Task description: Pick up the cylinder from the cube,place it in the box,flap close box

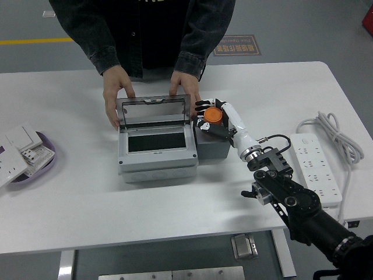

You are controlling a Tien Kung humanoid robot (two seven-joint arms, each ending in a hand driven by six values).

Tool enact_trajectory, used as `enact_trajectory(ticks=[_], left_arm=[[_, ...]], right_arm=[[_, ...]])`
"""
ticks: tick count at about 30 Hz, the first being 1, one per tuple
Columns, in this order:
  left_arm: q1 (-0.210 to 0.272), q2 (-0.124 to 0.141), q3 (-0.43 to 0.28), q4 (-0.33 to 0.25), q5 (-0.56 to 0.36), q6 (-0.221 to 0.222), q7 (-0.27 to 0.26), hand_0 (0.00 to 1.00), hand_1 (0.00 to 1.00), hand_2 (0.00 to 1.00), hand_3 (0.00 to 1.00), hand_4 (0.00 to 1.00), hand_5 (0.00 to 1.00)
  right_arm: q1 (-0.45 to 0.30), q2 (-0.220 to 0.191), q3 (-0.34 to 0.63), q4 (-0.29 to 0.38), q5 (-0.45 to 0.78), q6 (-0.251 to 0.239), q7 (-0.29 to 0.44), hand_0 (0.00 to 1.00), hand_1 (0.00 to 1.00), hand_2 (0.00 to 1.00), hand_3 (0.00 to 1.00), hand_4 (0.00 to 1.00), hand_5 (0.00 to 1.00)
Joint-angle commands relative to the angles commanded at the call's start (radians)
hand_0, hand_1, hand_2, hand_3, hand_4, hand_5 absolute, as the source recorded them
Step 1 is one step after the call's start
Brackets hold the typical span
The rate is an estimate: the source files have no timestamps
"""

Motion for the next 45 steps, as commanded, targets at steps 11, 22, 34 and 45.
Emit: enact_trajectory(ticks=[11, 22, 34, 45], left_arm=[[0.000, 0.002, 0.017, 0.003, -0.013, -0.001, -0.008, 0.600, 0.584, 0.566, 0.606, 0.688, 0.287], [-0.003, 0.003, 0.047, 0.008, -0.041, -0.002, -0.021, 0.599, 0.584, 0.566, 0.604, 0.688, 0.287], [-0.008, 0.004, 0.138, 0.021, -0.128, -0.002, -0.057, 0.599, 0.584, 0.567, 0.605, 0.688, 0.288], [-0.008, 0.008, 0.191, 0.024, -0.191, 0.001, -0.081, 0.600, 0.584, 0.567, 0.605, 0.686, 0.288]], right_arm=[[-0.003, 0.003, 0.003, -0.004, 0.003, -0.002, -0.001, 0.675, 0.624, 0.591, 0.608, 0.741, 0.165], [-0.004, 0.003, 0.007, 0.000, -0.001, -0.005, -0.012, 0.607, 0.618, 0.578, 0.611, 0.551, 0.003], [-0.005, 0.003, 0.008, 0.004, -0.009, -0.018, -0.025, 0.467, 0.482, 0.469, 0.457, 0.018, 0.002], [-0.005, 0.003, 0.001, 0.011, -0.006, -0.040, -0.009, 0.346, 0.417, 0.430, 0.347, 0.002, 0.002]])
